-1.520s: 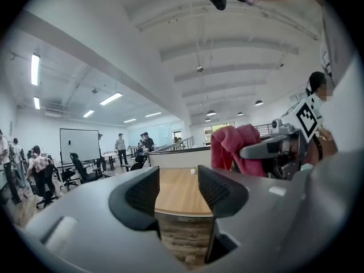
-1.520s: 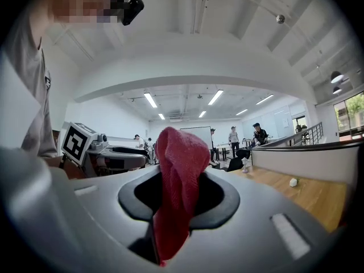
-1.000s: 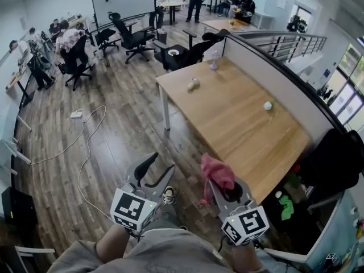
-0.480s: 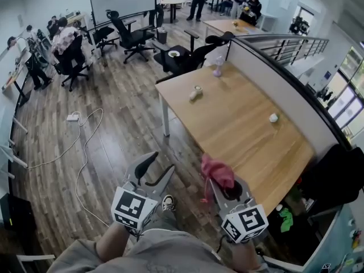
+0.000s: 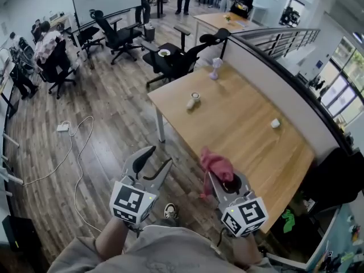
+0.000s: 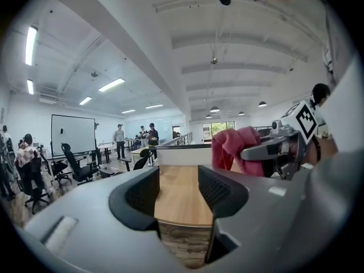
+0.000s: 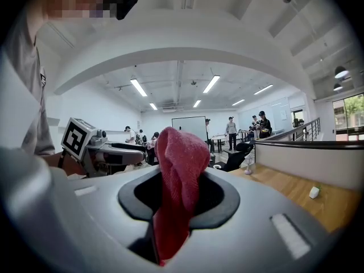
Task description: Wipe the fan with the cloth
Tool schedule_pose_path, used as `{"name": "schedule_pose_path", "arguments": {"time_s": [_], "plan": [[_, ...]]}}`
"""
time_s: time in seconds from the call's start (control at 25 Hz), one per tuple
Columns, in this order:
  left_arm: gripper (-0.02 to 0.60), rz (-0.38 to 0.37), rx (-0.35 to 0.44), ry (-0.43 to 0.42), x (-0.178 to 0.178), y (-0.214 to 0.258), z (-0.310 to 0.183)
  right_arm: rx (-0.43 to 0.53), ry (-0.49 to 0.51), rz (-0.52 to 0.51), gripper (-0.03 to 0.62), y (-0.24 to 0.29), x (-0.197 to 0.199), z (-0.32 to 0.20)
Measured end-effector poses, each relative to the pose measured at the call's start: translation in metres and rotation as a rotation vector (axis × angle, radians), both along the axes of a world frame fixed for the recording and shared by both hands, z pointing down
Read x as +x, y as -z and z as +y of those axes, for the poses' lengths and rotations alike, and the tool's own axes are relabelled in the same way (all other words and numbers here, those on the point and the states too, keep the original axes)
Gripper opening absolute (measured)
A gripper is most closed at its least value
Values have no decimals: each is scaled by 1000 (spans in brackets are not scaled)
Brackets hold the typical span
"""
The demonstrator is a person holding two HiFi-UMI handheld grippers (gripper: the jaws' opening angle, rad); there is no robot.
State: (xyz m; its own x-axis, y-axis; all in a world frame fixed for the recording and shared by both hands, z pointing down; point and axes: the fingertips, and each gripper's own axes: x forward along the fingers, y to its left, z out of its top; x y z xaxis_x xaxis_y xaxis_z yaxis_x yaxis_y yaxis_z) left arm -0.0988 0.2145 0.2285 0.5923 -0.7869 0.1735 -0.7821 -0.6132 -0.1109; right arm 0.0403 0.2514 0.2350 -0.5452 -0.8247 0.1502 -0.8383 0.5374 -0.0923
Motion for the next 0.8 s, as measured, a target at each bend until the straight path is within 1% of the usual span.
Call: {"name": "schedule_pose_path", "arguments": {"time_s": [0.2, 0.4, 0.72, 0.8], "plan": [[215, 1, 1, -19, -15, -5, -47, 11, -36, 9, 115, 0, -10, -46], [215, 7, -17, -15, -26, -8, -78, -22, -57, 19, 115, -5, -12, -76], [215, -7, -46, -31, -17, -22, -134, -50, -100, 23, 115, -21, 7, -133], [215, 5, -48, -39, -12, -24, -151, -62, -107, 23, 115, -27, 13, -150]]}}
